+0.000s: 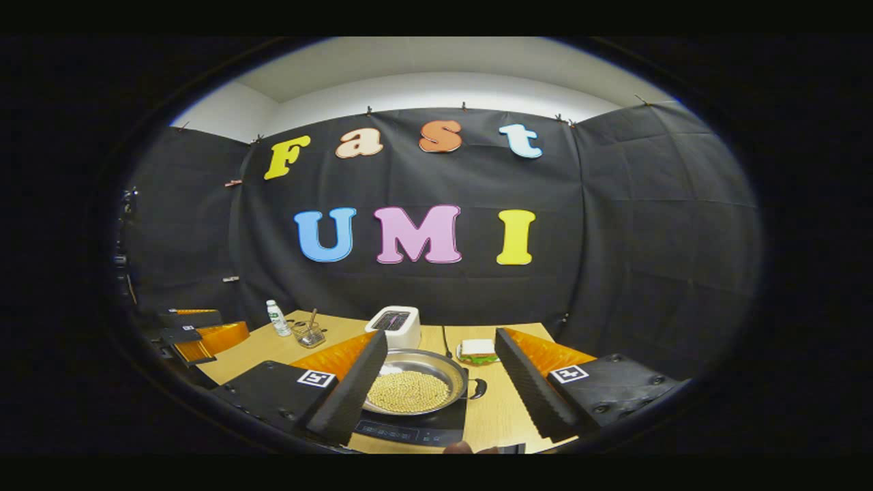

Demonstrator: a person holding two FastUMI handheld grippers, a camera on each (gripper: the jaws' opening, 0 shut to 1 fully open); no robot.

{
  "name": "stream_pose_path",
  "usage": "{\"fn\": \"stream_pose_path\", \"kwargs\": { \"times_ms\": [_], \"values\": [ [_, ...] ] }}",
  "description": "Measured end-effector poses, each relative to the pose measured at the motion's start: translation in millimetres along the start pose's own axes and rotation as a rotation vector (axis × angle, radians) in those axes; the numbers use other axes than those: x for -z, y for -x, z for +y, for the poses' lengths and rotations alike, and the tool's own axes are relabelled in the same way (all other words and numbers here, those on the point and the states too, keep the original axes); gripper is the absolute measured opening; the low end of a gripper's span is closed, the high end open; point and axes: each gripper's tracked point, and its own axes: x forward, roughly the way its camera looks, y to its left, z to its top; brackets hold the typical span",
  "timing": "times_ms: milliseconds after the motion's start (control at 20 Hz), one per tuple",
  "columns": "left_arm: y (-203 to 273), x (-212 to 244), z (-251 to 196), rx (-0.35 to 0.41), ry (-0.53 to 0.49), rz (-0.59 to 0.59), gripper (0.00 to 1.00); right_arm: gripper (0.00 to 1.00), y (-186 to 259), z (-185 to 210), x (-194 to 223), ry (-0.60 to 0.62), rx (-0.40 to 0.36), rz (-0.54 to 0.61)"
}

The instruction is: First push the handle of the pot to place it horizontally, then grasp the pot with both hands and set it on the induction cooktop.

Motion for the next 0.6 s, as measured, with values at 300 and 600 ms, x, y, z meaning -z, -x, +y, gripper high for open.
{"fn": "stream_pose_path", "kwargs": {
  "times_ms": [300,600],
  "values": [
    [32.1,-16.5,7.2,-0.019,-0.055,-0.065,0.93,0.98,19.4,-7.4,-7.7,-0.011,0.079,-0.047],
    [37.8,-19.1,-3.2,0.017,-0.057,-0.074,0.95,0.98,27.5,-10.5,-5.0,-0.011,0.105,-0.044]
  ]
}}
